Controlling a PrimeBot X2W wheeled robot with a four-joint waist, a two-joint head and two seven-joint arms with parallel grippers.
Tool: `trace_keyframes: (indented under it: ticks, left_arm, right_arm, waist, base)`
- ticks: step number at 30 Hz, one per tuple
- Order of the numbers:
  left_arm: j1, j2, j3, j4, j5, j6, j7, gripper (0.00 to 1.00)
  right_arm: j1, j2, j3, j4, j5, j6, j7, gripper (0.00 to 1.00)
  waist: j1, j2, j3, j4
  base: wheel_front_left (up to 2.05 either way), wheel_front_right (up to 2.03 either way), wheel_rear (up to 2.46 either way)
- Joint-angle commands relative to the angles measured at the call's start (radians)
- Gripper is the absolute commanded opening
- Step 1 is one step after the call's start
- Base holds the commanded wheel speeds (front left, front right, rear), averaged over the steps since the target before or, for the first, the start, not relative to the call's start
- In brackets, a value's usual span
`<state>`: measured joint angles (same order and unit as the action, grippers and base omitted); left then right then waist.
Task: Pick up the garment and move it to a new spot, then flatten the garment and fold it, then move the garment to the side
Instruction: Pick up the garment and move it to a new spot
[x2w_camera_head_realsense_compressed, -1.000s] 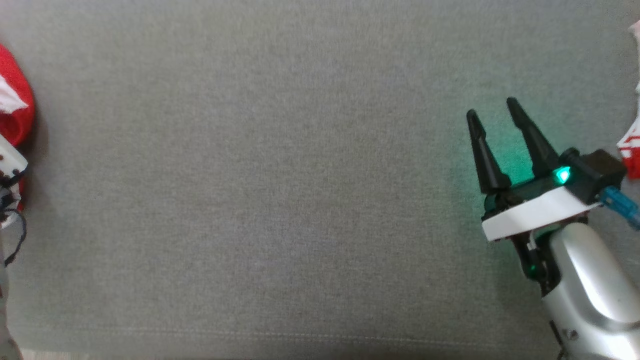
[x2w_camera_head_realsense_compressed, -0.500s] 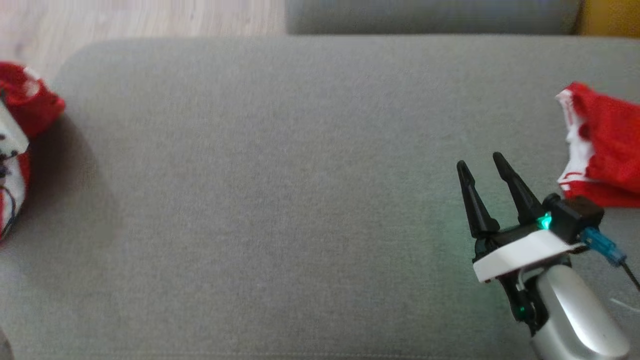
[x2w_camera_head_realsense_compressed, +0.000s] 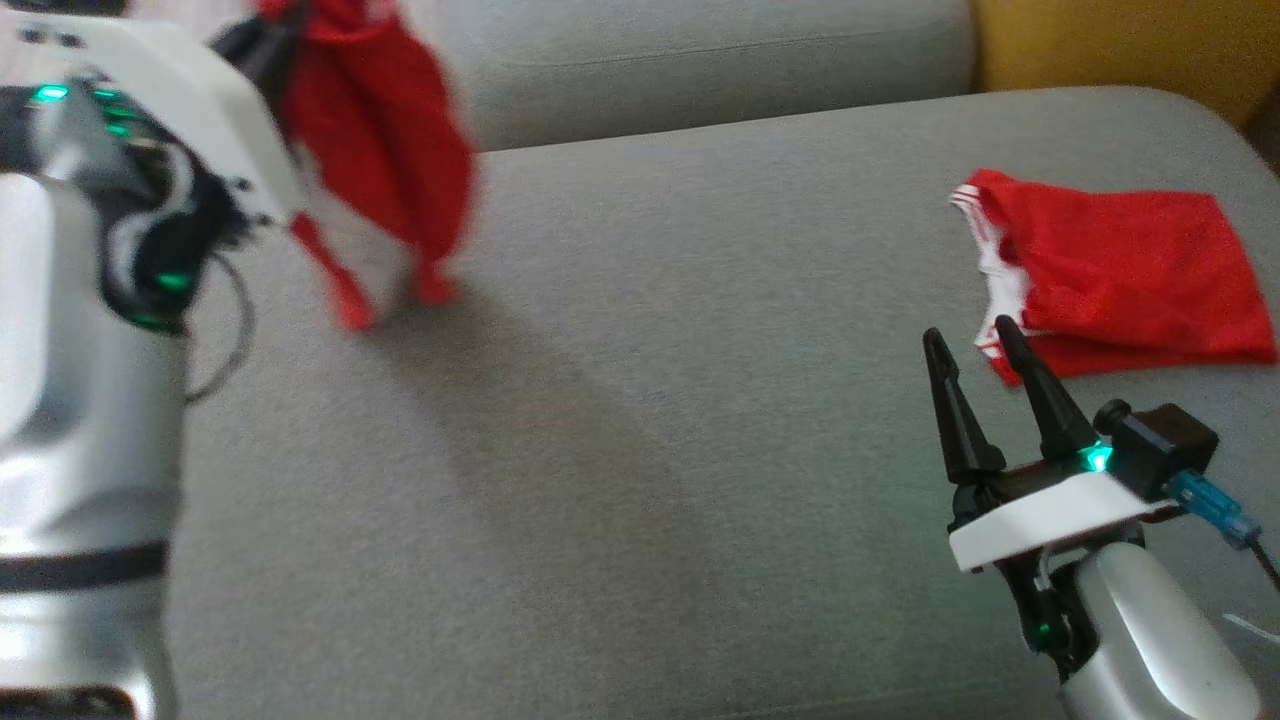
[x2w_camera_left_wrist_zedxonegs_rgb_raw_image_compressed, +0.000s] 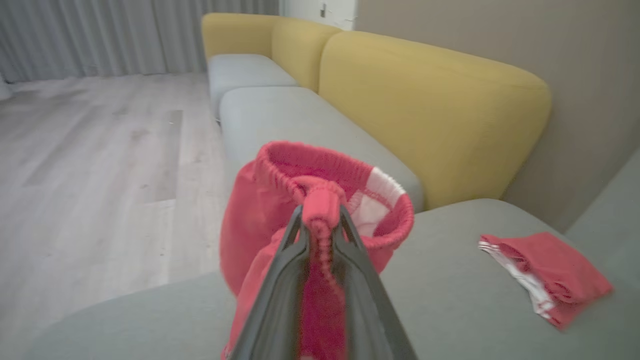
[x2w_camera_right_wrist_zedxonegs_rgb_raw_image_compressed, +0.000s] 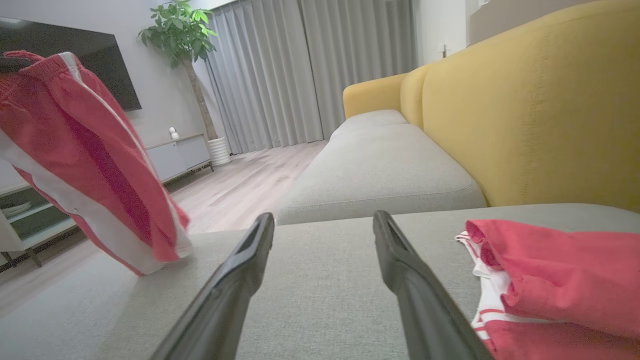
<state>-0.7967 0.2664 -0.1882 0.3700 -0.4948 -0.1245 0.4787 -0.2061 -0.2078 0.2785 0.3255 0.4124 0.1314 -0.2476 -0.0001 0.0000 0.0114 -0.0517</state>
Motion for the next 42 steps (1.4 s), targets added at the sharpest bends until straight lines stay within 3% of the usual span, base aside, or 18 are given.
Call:
trace_keyframes:
  ticks: [1,9,16,21,22,23,24,31,42]
  left_arm:
    - [-0.027,0.026,0.027,-0.062,-0.016,-0.006,0.009,0.00]
    - [0.148,-0.072,0.053,-0.260,-0.138,0.041,0.029,0.00]
    - [0.386,-0.015,0.081,-0.152,-0.111,0.055,-0.032,0.00]
    - [0.467,0.024,0.089,-0.028,-0.079,0.048,-0.109,0.00]
    - [0.472,0.027,0.090,-0.006,-0.077,0.045,-0.124,0.23]
    - [0.474,0.034,0.085,0.016,-0.068,0.042,-0.137,0.53]
    - [0.474,0.040,0.079,0.035,-0.056,0.040,-0.150,1.00]
    - [0.435,0.045,0.097,0.009,-0.020,0.040,-0.330,1.00]
    - [0.608,-0.010,0.094,-0.269,0.110,0.173,-0.614,1.00]
  right_arm:
    - [-0.015,-0.008,0.009,-0.038,-0.007,-0.001,-0.009,1.00]
    - [-0.008,-0.017,-0.007,-0.063,-0.009,-0.001,0.004,1.00]
    - [-0.003,-0.015,-0.004,-0.071,-0.006,-0.001,0.009,1.00]
    - [-0.003,-0.020,-0.005,-0.070,-0.007,-0.001,0.013,1.00]
    - [-0.002,-0.020,-0.005,-0.070,-0.008,-0.001,0.015,1.00]
    - [-0.001,-0.020,-0.005,-0.070,-0.009,-0.001,0.017,1.00]
    - [0.000,-0.021,-0.005,-0.070,-0.009,-0.001,0.018,1.00]
    - [0.014,-0.021,-0.005,-0.070,-0.009,-0.001,0.026,1.00]
    - [0.055,-0.022,-0.027,-0.095,-0.021,-0.001,0.025,1.00]
  waist:
    - [0.0001,0.0000,-0.007,-0.031]
    - [0.0001,0.0000,0.011,-0.089]
    - [0.0001,0.0000,0.040,-0.115]
    - [0.0001,0.0000,0.048,-0.114]
    - [0.0001,0.0000,0.048,-0.111]
    - [0.0001,0.0000,0.046,-0.108]
    - [0.0001,0.0000,0.043,-0.104]
    - [0.0001,0.0000,0.013,-0.070]
    - [0.0001,0.0000,-0.009,-0.019]
  base:
    - [0.00,0.00,0.00]
    - [0.00,0.00,0.00]
    - [0.00,0.00,0.00]
    - [0.00,0.00,0.00]
    - [0.00,0.00,0.00]
    - [0.00,0.00,0.00]
    - [0.00,0.00,0.00]
    - [0.00,0.00,0.00]
    - [0.00,0.00,0.00]
